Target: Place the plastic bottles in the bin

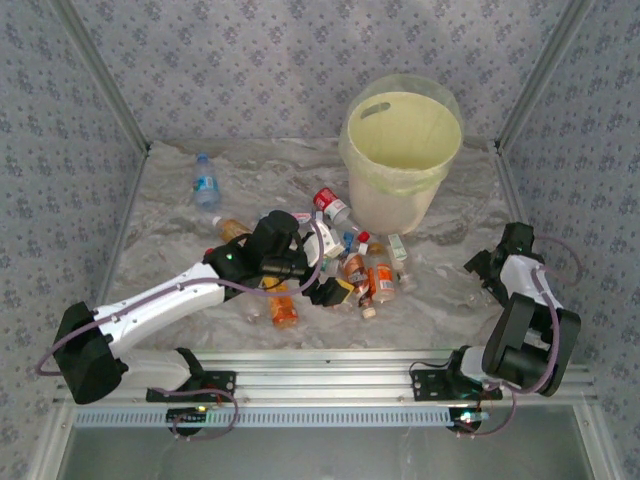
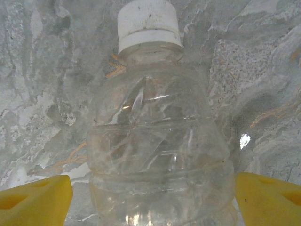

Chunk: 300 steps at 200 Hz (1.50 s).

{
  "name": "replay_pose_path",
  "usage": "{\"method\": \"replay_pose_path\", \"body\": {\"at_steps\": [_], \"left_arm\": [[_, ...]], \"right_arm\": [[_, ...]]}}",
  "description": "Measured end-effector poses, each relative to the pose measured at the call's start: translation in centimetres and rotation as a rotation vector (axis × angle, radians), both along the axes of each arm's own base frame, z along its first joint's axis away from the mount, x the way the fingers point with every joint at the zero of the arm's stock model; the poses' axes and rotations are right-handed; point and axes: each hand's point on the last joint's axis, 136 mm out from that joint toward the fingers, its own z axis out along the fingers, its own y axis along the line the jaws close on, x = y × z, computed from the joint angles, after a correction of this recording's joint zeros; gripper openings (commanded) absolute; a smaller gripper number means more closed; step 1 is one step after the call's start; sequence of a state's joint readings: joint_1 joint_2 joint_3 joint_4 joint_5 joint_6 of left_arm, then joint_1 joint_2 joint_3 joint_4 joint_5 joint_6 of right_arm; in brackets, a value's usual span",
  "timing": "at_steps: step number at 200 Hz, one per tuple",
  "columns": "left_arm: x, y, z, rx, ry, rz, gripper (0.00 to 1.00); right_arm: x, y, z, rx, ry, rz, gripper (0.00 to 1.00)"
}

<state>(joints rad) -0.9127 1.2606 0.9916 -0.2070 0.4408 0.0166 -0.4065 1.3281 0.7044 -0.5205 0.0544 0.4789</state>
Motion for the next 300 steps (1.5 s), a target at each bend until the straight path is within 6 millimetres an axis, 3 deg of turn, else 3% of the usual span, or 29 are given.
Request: {"method": "replay_pose_path", "body": {"at_steps": [88, 170, 211, 253, 300], "left_arm": [[0.1, 0.0, -0.3, 0.008, 0.003, 0.003, 1.00], [0.2, 0.0, -0.3, 0.010, 0.000, 0.011, 1.00], [0.6, 0.5, 0.2, 0.003, -0.010, 0.028, 1.00], [2.0, 1.7, 1.9, -0.027, -0.044, 0.083, 1.00], [2.3, 3.0, 4.4, -0.075, -0.096, 0.131, 1.00]], "right_arm": [[0.2, 0.3, -1.0, 0.006, 0.013, 0.010, 0.78], [0.4, 0.3, -0.5, -0.013, -0.012, 0.013, 0.66], [0.7, 0.1, 1.4, -0.050, -0.074, 0.014, 0.64], [0.8, -0.1, 3.6, -0.084, -0.132, 0.010, 0.63], [3.2, 0.2, 10.7, -0.146, -0.298, 0.046, 0.63]]}}
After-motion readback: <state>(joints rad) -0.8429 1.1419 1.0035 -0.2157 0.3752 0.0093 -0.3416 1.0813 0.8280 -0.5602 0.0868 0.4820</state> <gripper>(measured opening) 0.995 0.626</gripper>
